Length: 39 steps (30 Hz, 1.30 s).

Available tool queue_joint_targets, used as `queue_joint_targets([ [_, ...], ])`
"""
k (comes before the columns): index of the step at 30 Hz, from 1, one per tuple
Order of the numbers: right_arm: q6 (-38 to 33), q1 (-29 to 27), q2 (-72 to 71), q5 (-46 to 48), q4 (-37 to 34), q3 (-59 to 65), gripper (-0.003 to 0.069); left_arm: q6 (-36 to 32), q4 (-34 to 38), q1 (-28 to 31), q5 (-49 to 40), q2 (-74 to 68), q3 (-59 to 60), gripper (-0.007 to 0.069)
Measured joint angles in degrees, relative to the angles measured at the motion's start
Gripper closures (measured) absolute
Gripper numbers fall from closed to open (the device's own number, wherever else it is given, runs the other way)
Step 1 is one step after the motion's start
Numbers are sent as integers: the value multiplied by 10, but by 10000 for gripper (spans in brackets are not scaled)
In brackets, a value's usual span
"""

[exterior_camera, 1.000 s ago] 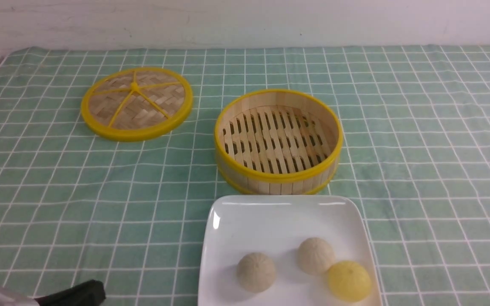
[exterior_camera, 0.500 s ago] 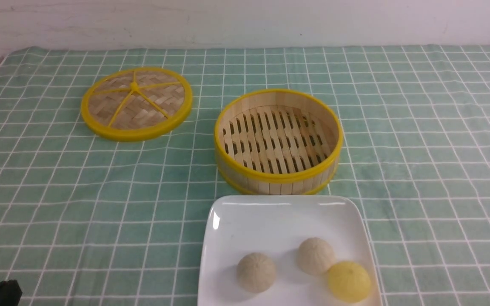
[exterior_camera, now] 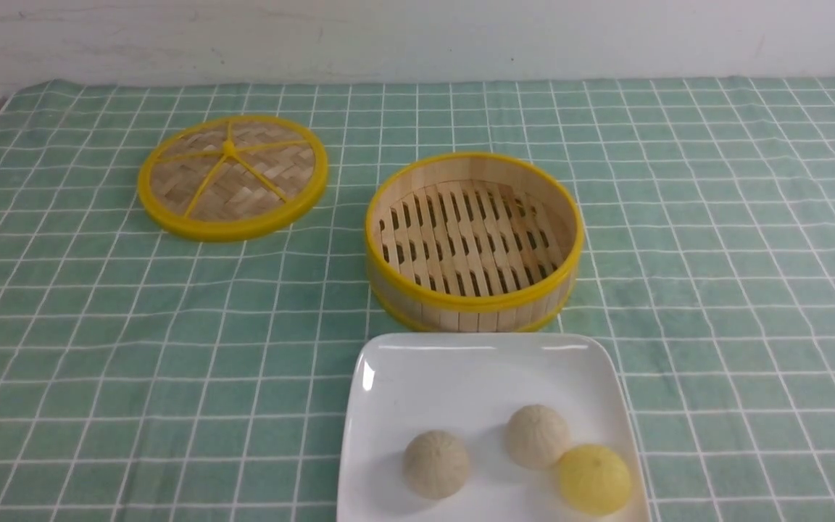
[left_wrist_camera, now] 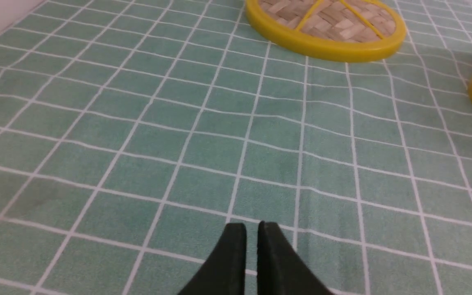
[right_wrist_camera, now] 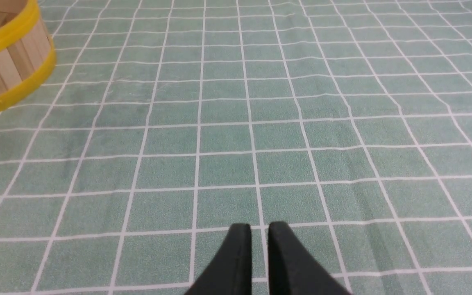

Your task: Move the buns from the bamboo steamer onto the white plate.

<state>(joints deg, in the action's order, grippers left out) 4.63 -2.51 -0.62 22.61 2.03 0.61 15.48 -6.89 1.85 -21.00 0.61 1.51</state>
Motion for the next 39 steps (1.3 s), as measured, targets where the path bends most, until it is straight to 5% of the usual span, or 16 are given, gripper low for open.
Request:
queue_joint_targets([
  [39,0,0,0,0,0,0,558,-2,3,-32,-3,0,-1,531],
])
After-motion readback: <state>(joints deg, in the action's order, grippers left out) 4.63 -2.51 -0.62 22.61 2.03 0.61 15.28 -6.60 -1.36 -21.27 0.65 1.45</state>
